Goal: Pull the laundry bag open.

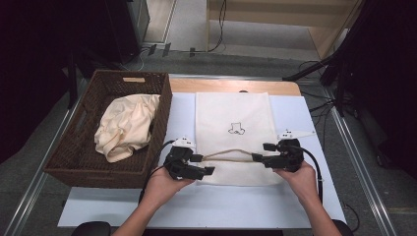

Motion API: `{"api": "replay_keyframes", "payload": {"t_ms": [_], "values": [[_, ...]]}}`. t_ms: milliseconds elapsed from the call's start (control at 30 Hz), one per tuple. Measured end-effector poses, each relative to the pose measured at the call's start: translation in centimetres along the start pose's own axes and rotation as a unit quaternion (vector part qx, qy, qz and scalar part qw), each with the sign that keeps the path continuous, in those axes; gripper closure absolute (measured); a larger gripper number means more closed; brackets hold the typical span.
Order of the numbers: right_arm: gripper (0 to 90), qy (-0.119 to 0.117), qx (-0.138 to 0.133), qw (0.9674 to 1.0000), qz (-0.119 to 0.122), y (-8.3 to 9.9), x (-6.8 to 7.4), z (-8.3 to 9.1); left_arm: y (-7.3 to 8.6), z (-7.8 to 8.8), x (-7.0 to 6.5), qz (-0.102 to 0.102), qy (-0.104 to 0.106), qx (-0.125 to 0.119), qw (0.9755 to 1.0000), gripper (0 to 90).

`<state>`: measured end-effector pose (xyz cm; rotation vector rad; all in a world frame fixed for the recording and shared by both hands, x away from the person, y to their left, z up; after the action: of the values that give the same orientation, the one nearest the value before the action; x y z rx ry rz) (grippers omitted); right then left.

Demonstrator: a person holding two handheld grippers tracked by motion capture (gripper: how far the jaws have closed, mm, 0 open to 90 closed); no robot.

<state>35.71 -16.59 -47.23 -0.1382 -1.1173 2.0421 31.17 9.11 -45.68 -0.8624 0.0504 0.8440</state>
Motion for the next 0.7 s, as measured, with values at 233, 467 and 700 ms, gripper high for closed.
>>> {"api": "replay_keyframes", "payload": {"t_ms": [233,467,700], "values": [[27.9,-0.010,-0.002,0.9999,0.005,-0.6,0.7,-0.6,0.3,0.4,-0.2,-0.001,-0.002,-0.001,1.0000,32.7],[28.2,-0.020,0.005,0.9995,0.022,-1.0,1.6,-1.2,0.6,0.8,-0.7,0.000,0.000,-0.001,1.0000,32.7],[30.7,-0.022,0.005,0.9994,0.027,-1.3,2.0,-1.7,0.8,1.1,-0.7,0.003,-0.001,0.001,1.0000,32.7]]}}
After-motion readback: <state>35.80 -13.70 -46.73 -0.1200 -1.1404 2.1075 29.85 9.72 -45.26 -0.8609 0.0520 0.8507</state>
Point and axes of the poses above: each handheld gripper's, and its own axes: z roughly backward along the jaws, y roughly out of its underside, x roughly to its left, the point moved 6 cm from there along -z, roughly forward along the jaws, and after that the axes turned 3 degrees about z, right-handed, at the moved point
